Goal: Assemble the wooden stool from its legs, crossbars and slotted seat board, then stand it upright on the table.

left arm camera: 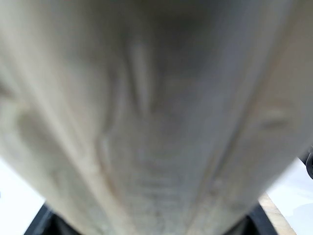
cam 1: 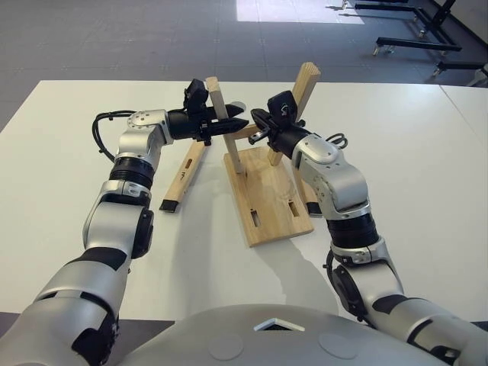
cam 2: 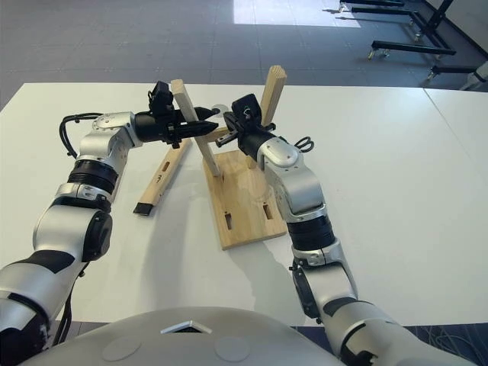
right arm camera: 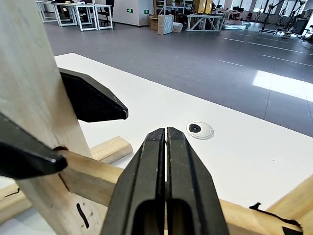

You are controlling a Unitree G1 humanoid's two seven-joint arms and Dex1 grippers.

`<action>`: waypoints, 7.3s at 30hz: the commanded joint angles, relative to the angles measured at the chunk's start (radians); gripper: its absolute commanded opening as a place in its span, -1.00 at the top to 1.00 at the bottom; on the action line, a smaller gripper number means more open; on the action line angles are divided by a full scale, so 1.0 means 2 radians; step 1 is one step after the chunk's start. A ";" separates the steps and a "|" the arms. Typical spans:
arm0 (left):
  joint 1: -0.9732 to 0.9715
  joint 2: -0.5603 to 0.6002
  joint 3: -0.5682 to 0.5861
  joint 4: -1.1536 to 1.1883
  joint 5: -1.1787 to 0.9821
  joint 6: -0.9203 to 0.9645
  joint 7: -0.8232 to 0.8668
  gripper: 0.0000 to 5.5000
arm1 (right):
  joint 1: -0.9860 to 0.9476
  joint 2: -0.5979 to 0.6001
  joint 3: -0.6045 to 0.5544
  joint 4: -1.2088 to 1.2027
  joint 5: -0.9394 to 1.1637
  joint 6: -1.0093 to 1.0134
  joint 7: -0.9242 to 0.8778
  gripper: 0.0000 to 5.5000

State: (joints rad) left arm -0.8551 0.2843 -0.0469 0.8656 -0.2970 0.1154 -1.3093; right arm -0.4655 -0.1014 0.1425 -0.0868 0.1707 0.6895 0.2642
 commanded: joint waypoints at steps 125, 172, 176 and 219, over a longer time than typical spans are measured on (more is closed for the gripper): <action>0.442 -0.059 0.297 -0.589 -0.257 0.302 0.610 -0.87 | 0.082 -0.235 -0.006 0.112 0.007 -0.101 0.235 0.42; 0.497 -0.045 0.263 -0.589 -0.169 0.234 0.640 -0.87 | 0.096 -0.306 0.090 0.114 -0.229 -0.306 0.253 -0.30; 0.496 -0.041 0.260 -0.588 -0.167 0.235 0.640 -0.87 | 0.111 -0.285 0.092 0.063 -0.207 -0.274 0.267 -0.30; 0.412 0.064 0.119 -0.505 0.023 0.430 0.633 0.28 | 0.103 -0.221 0.047 -0.044 -0.128 -0.107 0.246 -0.32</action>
State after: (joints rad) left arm -0.0512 0.4169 0.2016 -0.1565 -0.2737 0.9354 -0.0560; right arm -0.2435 -0.5467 0.2337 -0.1661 -0.0961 0.4584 0.7589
